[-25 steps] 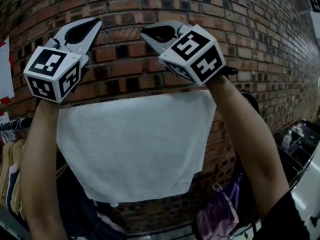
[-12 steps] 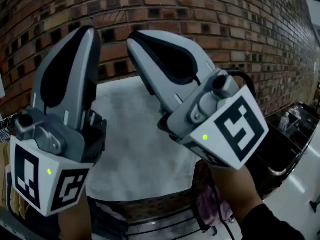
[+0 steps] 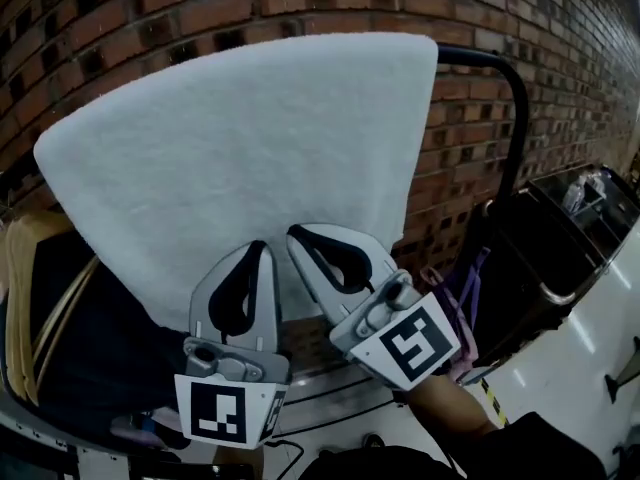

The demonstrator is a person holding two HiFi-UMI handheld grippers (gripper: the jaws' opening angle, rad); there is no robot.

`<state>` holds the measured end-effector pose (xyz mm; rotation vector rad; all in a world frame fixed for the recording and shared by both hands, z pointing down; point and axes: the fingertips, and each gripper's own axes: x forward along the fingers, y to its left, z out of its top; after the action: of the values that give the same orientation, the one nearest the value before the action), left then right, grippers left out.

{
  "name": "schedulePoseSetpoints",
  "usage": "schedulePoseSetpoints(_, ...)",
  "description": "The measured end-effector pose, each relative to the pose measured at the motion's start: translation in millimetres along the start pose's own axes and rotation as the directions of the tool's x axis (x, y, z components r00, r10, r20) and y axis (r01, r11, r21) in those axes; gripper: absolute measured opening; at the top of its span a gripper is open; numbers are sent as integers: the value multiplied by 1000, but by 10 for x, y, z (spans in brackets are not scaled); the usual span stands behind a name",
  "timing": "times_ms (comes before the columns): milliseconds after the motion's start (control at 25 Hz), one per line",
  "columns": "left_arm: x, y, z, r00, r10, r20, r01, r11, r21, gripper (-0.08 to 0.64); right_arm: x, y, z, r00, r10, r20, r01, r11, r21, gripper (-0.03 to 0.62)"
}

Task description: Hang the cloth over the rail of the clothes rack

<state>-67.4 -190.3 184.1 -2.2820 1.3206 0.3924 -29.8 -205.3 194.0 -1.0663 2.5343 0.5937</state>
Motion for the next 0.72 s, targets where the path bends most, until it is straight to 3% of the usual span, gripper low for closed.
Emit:
schedulePoseSetpoints(120, -162, -91, -693, 988, 2, -156, -20, 993, -115, 8, -110, 102, -482, 995, -14, -98, 21, 997, 77, 5)
schedulePoseSetpoints(240, -355, -179, -1067, 971, -5, -239, -37, 984, -174, 8, -277, 210, -836, 985, -24, -169, 47, 990, 133, 5)
schedulePoseSetpoints(440, -561, -238, -1312, 953, 21, -301, -68, 987, -147, 8, -477, 398, -1162, 973, -23, -231, 70, 978, 198, 5)
schedulePoseSetpoints(720, -684, -338, -1495, 937, 29, -349, -80, 988, -132, 8, -627, 543, -1298, 965, -40, -258, 91, 978, 188, 5)
